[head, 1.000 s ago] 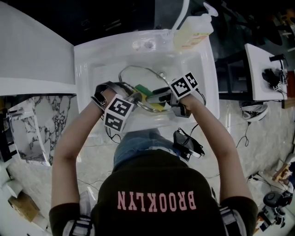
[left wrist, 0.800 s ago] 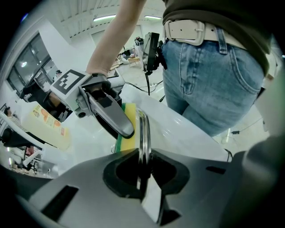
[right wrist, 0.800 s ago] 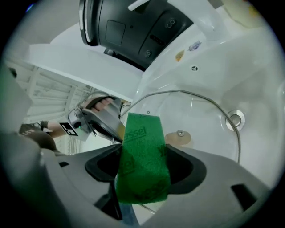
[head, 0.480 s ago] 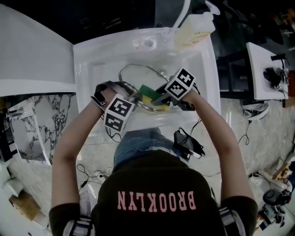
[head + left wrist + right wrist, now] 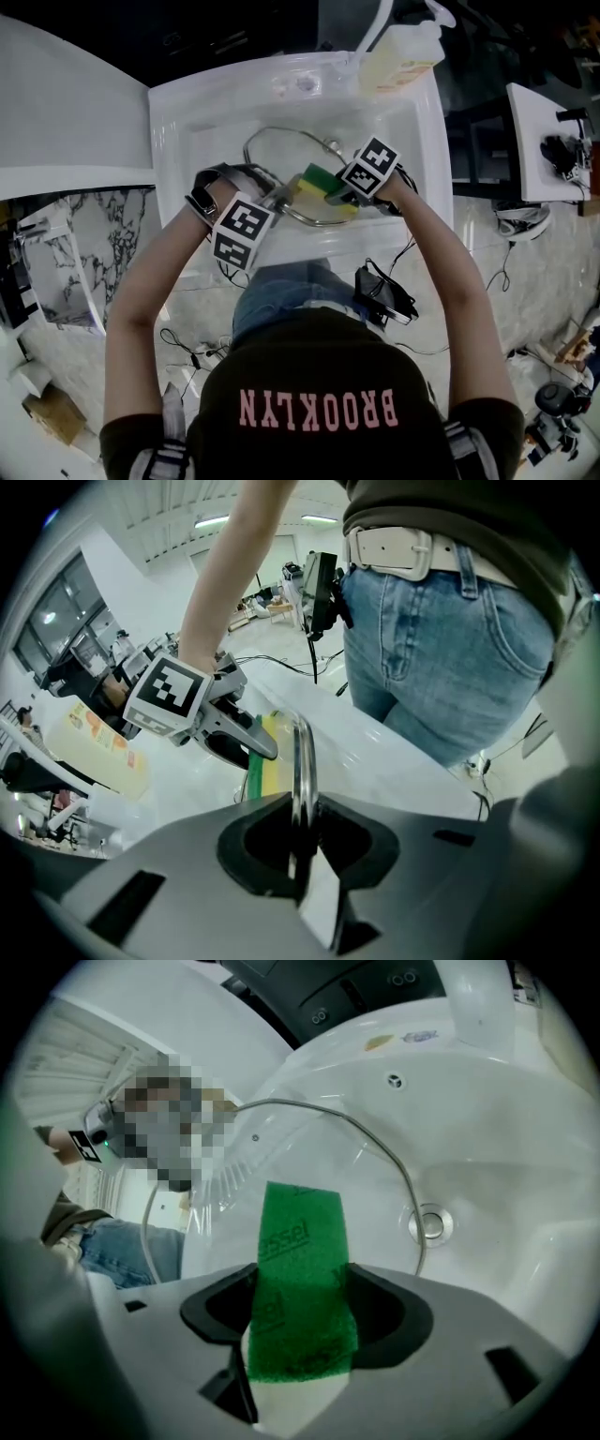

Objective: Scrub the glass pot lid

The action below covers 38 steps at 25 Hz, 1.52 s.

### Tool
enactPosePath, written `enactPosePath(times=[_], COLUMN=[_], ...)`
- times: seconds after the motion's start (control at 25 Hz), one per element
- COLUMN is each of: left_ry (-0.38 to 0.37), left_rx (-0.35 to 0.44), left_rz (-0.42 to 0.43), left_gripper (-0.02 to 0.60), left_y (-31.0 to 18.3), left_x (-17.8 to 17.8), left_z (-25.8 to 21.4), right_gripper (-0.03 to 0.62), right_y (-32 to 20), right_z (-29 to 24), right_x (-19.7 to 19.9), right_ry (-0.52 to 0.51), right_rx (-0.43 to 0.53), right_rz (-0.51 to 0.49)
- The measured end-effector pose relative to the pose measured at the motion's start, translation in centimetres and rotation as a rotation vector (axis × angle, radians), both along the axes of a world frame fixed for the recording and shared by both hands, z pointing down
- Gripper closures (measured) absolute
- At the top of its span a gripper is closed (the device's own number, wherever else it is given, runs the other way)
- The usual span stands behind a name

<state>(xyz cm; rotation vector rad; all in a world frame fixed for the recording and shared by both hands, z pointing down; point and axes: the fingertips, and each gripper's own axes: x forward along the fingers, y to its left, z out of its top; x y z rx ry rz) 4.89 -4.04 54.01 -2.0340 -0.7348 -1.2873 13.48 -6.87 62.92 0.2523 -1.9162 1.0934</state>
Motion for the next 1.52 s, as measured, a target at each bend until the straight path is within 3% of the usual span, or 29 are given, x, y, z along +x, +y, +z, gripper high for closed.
enactPosePath(times=[0.32,0.48,0.6,0.88,1.2,1.4,1.52], left_ry=[0.009,0.014,0.016,0.023,0.028,0.028,0.023], left_rx=[-0.004,0.0,-0.002,-0.001,0.011,0.016,0.019], left_rz=[0.003,0.005,0.008,0.006,-0.002,-0.009,-0.012], left_gripper=[0.545,0.545,0.545,0.544,0.545,0.544,0.543], left_y=[0.0,-0.1,-0.2,-0.2,-0.1,-0.1,0.0], left_x=[0.2,0.2,0.1,0.0,0.0,0.1,0.1], left_z=[0.0,-0.2,-0.3,-0.1,0.1,0.1,0.1], right_gripper=[0.309,0.309,0.309,0.307,0.307,0.307,0.307], right_y=[-2.5,-4.1,-4.8,-6.6,-7.2,-7.1,-7.1], right_z=[3.0,4.9,5.5,0.4,-7.3,-10.6,-10.9], right_x=[2.3,5.1,6.4,5.4,3.6,0.5,-1.7], right_ry=[0.129,0.296,0.337,0.128,-0.055,-0.209,-0.25], right_rx=[0.057,0.154,0.182,0.219,0.331,0.319,0.303], right_rz=[0.057,0.045,0.086,0.292,0.387,0.43,0.413])
